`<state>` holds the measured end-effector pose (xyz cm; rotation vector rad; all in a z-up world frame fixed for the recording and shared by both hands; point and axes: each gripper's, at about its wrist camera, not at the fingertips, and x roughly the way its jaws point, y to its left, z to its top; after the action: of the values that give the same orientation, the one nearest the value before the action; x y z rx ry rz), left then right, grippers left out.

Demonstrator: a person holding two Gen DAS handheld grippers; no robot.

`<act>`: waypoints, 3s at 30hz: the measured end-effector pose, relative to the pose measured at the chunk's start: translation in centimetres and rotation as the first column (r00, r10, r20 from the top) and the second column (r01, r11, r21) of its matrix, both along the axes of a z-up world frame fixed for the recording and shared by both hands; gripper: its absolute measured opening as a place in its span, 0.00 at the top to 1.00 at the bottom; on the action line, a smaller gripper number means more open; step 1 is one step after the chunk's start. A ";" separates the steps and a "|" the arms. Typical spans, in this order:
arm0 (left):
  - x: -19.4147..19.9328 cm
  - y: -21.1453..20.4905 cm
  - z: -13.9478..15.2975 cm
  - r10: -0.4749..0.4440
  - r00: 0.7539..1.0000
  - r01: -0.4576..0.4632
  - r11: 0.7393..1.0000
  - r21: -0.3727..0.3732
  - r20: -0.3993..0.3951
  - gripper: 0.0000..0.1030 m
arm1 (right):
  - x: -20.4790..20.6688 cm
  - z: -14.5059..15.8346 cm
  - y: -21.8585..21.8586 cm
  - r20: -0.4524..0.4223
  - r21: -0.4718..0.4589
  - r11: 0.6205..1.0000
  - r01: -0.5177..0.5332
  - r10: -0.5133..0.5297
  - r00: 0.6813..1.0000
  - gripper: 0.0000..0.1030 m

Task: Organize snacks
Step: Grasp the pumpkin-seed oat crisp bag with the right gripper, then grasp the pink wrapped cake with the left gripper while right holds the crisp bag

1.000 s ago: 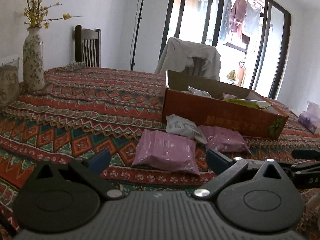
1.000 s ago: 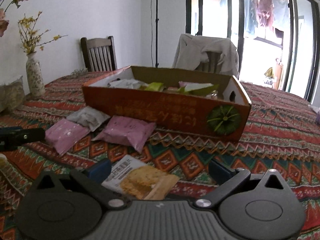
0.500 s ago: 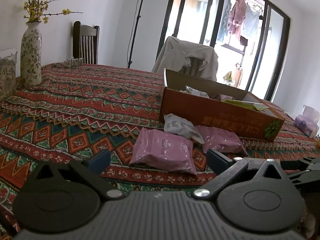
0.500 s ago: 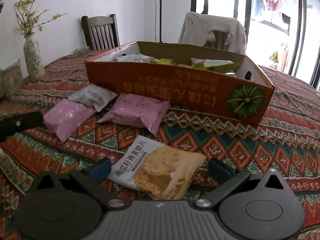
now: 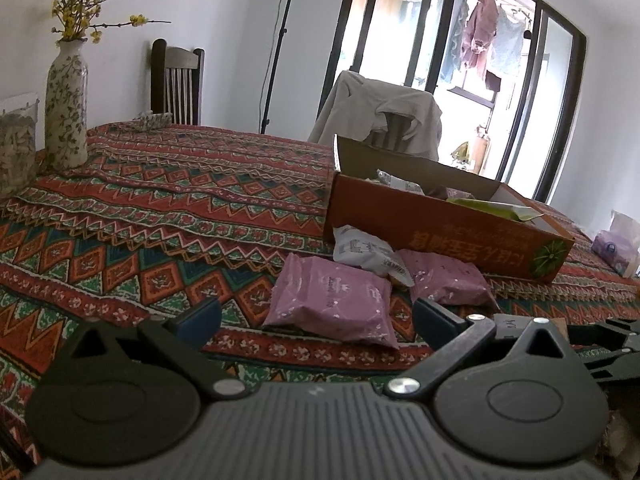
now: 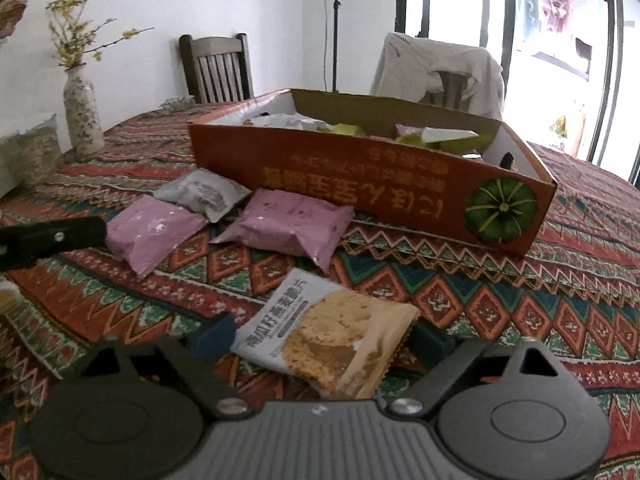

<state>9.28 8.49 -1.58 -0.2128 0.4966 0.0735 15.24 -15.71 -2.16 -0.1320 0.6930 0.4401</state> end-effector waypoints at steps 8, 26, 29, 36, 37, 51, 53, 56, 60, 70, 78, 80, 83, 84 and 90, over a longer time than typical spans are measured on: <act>0.0 0.0 0.0 0.006 1.000 -0.006 1.000 0.000 -0.006 0.00 | -1.4 0.5 0.4 0.027 0.027 0.997 -0.077 0.076 0.997 0.79; 0.2 -0.1 -0.1 0.012 1.000 -0.012 1.000 0.009 -0.016 0.00 | 0.6 1.5 -3.8 0.116 0.107 0.992 0.072 -0.085 0.990 0.90; 0.2 -0.2 -0.1 0.016 1.000 -0.016 1.000 0.019 -0.019 0.00 | 1.1 1.5 -4.8 0.124 0.127 0.987 0.097 -0.113 0.986 0.90; 0.7 -0.9 0.3 0.022 0.999 -0.019 0.997 0.072 -0.040 0.00 | 1.6 1.3 -5.7 0.142 0.150 0.982 0.113 -0.134 0.981 0.90; 0.8 -1.0 0.4 0.020 0.999 -0.017 0.997 0.079 -0.043 0.00 | 1.5 1.2 -5.6 0.144 0.150 0.982 0.111 -0.133 0.981 0.90; 6.1 -3.8 0.6 -0.020 0.979 0.070 0.968 0.241 -0.202 0.00 | 1.4 1.3 -5.8 0.145 0.172 0.979 0.106 -0.132 0.981 0.90; 6.9 -3.9 0.2 0.006 0.973 0.055 0.966 0.253 -0.232 0.00 | 1.4 1.3 -5.8 0.145 0.174 0.979 0.107 -0.133 0.980 0.90; 7.8 -3.8 -0.4 0.025 0.963 0.044 0.968 0.247 -0.268 0.00 | 1.4 1.3 -5.8 0.142 0.176 0.978 0.108 -0.134 0.981 0.90; 8.3 -3.3 -0.7 0.032 0.955 0.033 0.977 0.213 -0.295 0.00 | 1.4 1.3 -5.8 0.143 0.174 0.979 0.107 -0.133 0.981 0.90; 8.4 -3.3 -0.9 -0.008 0.958 0.055 0.986 0.155 -0.285 0.06 | 1.4 1.3 -5.7 0.144 0.171 0.979 0.108 -0.133 0.981 0.90; 7.3 -3.5 -0.3 0.002 0.968 0.035 0.989 0.145 -0.250 0.29 | 1.3 1.3 -5.7 0.148 0.168 0.980 0.107 -0.133 0.980 0.90; 6.8 -3.4 -0.3 0.010 0.970 0.025 0.990 0.139 -0.241 0.30 | 1.3 1.3 -5.6 0.149 0.167 0.980 0.106 -0.132 0.980 0.90; 6.1 -3.1 -0.2 0.018 0.974 0.011 0.992 0.128 -0.224 0.30 | 1.3 1.3 -5.6 0.153 0.165 0.981 0.104 -0.130 0.980 0.90; 5.8 -3.0 -0.1 0.017 0.976 0.009 0.993 0.122 -0.215 0.30 | 1.3 1.3 -5.6 0.154 0.165 0.981 0.104 -0.130 0.980 0.90; 4.3 -2.9 1.0 0.023 0.987 -0.006 0.994 0.107 -0.159 0.30 | 1.1 1.3 -5.6 0.167 0.166 0.981 0.099 -0.127 0.978 0.90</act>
<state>13.60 5.59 -0.56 -0.1061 0.6493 0.1320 16.33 -21.27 -0.82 0.0172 0.4858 0.3670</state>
